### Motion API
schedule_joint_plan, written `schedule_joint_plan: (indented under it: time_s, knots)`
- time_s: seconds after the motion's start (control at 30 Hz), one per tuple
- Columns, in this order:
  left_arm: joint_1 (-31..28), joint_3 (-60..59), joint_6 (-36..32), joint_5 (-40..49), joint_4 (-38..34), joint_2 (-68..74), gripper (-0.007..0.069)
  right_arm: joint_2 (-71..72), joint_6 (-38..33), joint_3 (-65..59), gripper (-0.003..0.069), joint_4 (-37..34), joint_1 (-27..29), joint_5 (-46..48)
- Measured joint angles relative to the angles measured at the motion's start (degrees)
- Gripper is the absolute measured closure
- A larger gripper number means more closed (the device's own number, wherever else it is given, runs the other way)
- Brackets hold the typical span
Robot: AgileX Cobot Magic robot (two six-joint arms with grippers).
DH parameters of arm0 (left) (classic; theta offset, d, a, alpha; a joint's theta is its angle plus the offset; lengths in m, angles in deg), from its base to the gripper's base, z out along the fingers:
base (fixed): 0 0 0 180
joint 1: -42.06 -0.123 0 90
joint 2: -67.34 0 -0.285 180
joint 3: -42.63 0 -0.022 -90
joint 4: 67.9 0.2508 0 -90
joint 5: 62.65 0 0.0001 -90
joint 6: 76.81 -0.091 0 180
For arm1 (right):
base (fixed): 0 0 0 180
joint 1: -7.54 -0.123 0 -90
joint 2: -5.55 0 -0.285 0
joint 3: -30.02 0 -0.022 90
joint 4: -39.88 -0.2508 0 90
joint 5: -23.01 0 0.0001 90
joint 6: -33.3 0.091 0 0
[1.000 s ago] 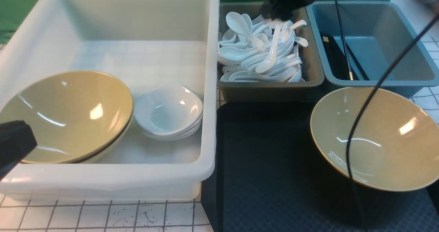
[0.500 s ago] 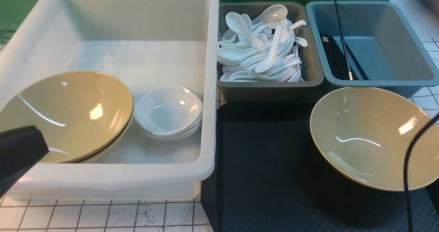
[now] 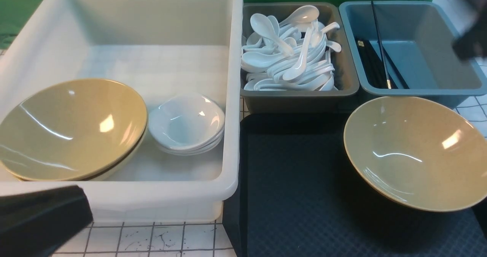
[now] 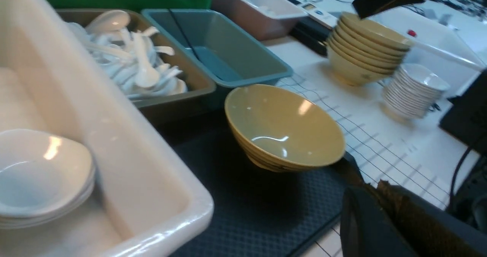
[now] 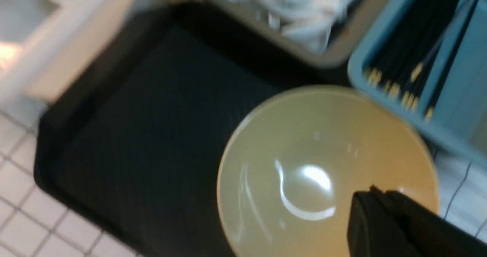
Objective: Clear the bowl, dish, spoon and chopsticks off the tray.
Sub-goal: Use the right arm to grab the yellow noodle bowl
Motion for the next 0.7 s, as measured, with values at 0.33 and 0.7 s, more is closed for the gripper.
schedule_joint_plan:
  time_s: [0.33, 0.7]
  knots:
    - [0.0, 0.0, -2.51, 0.13, -3.4, 0.0, 0.0625, -1.19, 0.26, -20.47, 0.0412, 0.32, -5.75, -1.83]
    - [0.0, 0.0, -2.62, 0.21, -3.4, 0.0, 0.0625, -12.35, -1.47, -23.29, 0.0106, 0.32, -11.22, -19.65]
